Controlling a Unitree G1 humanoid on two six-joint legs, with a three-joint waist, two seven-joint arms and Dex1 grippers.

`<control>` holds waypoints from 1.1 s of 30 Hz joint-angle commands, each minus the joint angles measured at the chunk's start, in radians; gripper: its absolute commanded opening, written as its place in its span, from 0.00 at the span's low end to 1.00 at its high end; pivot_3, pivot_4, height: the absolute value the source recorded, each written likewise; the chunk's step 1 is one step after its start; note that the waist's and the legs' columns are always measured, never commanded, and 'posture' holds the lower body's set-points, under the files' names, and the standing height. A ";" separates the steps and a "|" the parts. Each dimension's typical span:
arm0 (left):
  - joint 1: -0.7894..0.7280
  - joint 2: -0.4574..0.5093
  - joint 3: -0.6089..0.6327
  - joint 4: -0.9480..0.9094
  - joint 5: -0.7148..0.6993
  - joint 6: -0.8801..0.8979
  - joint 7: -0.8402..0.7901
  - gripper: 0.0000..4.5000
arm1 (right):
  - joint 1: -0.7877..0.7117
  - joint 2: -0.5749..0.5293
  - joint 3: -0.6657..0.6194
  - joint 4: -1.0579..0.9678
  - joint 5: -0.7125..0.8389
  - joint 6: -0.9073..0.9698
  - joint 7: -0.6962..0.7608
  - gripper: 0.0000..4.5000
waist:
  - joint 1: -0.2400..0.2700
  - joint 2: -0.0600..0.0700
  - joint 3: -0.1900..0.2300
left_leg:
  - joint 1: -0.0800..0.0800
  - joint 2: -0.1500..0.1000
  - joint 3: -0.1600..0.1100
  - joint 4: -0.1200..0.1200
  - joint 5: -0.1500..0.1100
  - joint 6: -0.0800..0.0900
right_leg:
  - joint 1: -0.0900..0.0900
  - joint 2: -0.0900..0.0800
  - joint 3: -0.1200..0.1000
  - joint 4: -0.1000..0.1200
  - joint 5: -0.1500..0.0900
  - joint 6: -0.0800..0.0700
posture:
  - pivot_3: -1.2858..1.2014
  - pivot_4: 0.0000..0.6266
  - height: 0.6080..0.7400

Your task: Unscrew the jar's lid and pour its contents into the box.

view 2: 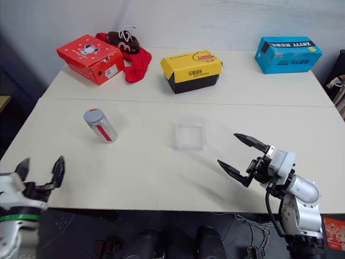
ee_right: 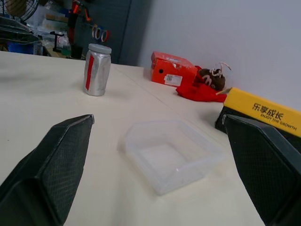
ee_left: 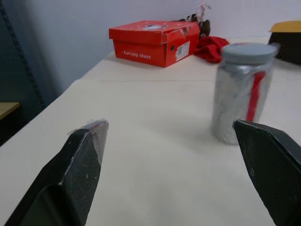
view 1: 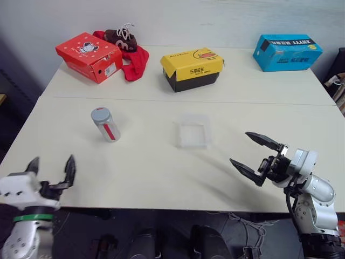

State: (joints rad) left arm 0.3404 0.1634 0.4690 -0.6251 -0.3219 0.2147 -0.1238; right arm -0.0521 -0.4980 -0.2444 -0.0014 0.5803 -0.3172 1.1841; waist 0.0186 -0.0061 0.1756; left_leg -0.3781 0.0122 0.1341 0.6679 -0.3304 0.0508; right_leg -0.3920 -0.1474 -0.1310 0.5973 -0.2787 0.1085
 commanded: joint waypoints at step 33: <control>-0.593 -0.190 -0.310 0.380 0.416 0.113 0.446 1.00 | 0.074 -0.038 -0.015 -0.302 0.004 0.156 -0.219 1.00 | 0.010 -0.001 0.000 | 0.002 0.001 0.003 0.000 0.002 0.004 | -0.001 0.000 0.002 0.003 0.000 0.000 | 0.52 0.24 1.00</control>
State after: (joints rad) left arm -0.2319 -0.0252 0.1657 -0.2429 0.0853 0.3642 0.3140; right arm 0.0215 -0.5260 -0.2464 -0.2624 0.5791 -0.1639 0.9799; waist 0.0285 -0.0067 0.1760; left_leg -0.3761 0.0128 0.1372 0.6682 -0.3278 0.0560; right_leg -0.3928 -0.1478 -0.1285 0.5998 -0.2786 0.1086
